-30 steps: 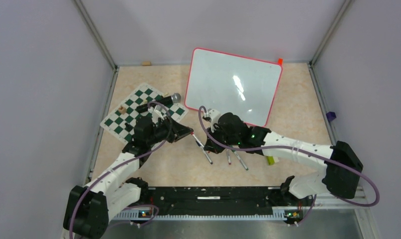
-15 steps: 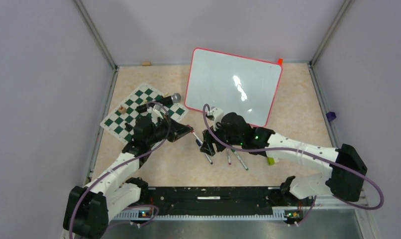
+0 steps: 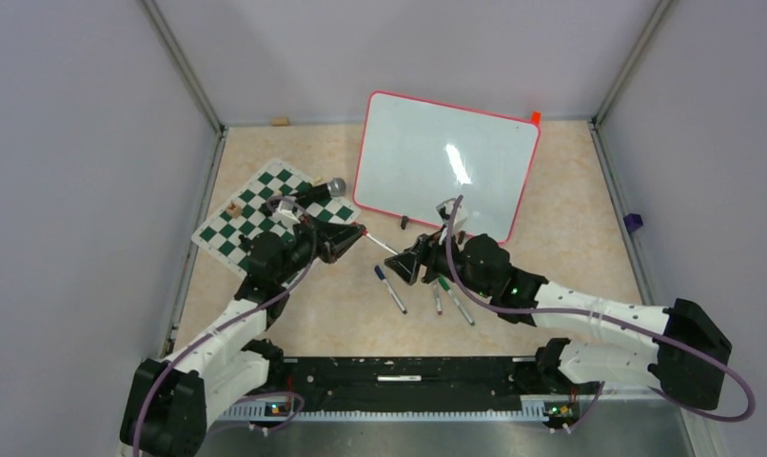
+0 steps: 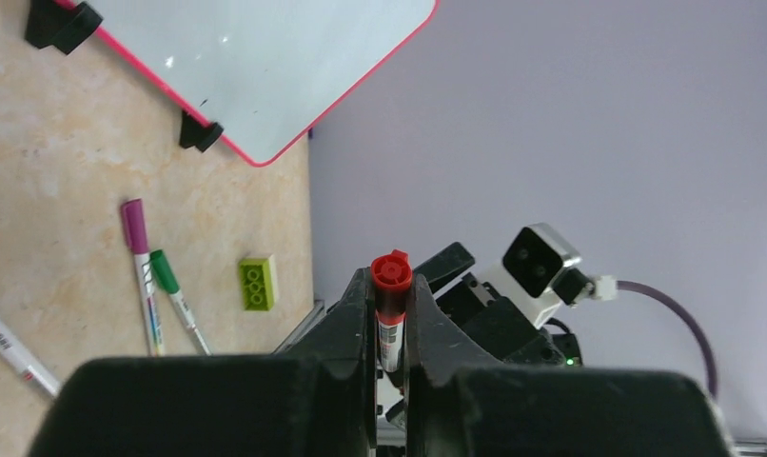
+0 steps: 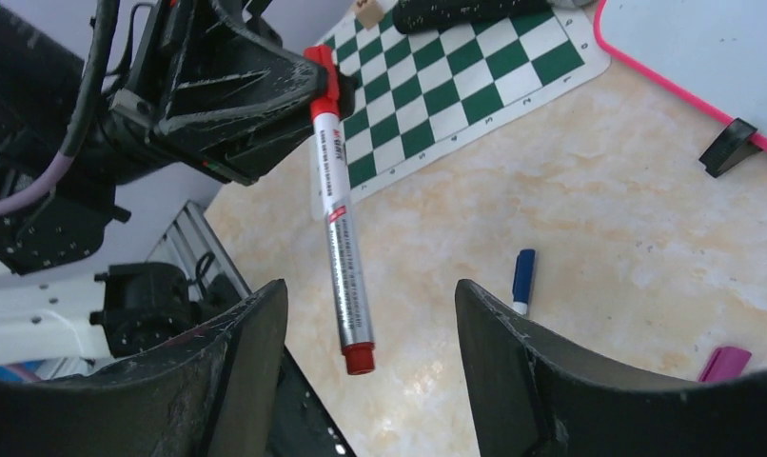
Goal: Write a sentence on the whiteboard
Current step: Pass from the right arm to the left, then open the pen cap from the whiteboard marker.
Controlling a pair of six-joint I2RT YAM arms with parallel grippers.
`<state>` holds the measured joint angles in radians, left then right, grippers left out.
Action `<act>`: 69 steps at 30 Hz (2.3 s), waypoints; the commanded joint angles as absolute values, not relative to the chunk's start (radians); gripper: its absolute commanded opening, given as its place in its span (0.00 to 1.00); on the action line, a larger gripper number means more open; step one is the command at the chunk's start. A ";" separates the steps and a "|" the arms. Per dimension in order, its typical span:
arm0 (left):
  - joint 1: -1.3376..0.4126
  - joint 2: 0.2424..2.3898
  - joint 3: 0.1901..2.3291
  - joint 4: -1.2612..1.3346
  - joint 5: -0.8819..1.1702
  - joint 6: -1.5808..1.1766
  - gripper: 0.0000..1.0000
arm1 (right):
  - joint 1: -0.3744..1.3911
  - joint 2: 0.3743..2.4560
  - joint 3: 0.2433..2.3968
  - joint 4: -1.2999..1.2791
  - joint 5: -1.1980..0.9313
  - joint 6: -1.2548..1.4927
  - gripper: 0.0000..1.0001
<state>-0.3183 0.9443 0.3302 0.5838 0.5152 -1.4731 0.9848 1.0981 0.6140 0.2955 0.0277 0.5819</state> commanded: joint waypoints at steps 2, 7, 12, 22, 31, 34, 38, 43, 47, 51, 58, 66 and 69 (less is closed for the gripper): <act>-0.320 0.879 0.311 0.714 0.440 -1.578 0.00 | 0.976 1.078 0.580 0.568 0.140 0.673 0.63; -0.321 0.845 0.307 0.700 0.408 -1.596 0.00 | 0.976 1.109 0.587 0.619 0.137 0.692 0.63; -0.321 0.846 0.312 0.699 0.406 -1.603 0.00 | 0.977 1.129 0.594 0.638 0.126 0.706 0.63; -0.320 0.826 0.307 0.698 0.398 -1.616 0.00 | 0.980 1.162 0.595 0.685 0.119 0.730 0.62; -0.321 0.818 0.305 0.687 0.392 -1.618 0.00 | 0.983 1.176 0.576 0.747 0.116 0.753 0.58; -0.320 0.818 0.303 0.690 0.389 -1.624 0.00 | 0.984 1.180 0.572 0.754 0.126 0.757 0.57; -0.321 0.817 0.301 0.692 0.391 -1.625 0.00 | 0.984 1.196 0.566 0.791 0.134 0.767 0.57; -0.320 0.825 0.303 0.690 0.406 -1.627 0.00 | 0.983 1.232 0.613 0.762 0.132 0.766 0.55; -0.320 0.831 0.301 0.689 0.415 -1.627 0.00 | 0.984 1.264 0.636 0.765 0.122 0.771 0.52; -0.321 0.829 0.295 0.685 0.416 -1.626 0.00 | 0.985 1.282 0.647 0.782 0.114 0.776 0.51; -0.322 0.837 0.288 0.684 0.426 -1.627 0.00 | 0.985 1.318 0.679 0.781 0.092 0.779 0.45; -0.322 0.845 0.284 0.684 0.433 -1.626 0.00 | 0.984 1.338 0.692 0.791 0.082 0.787 0.40; -0.322 0.853 0.284 0.686 0.438 -1.627 0.00 | 0.985 1.338 0.693 0.792 0.081 0.788 0.35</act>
<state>-0.3191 0.8440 0.2897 0.6346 0.4210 -1.6249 0.9852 1.3289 0.6384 0.7433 0.0929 0.7822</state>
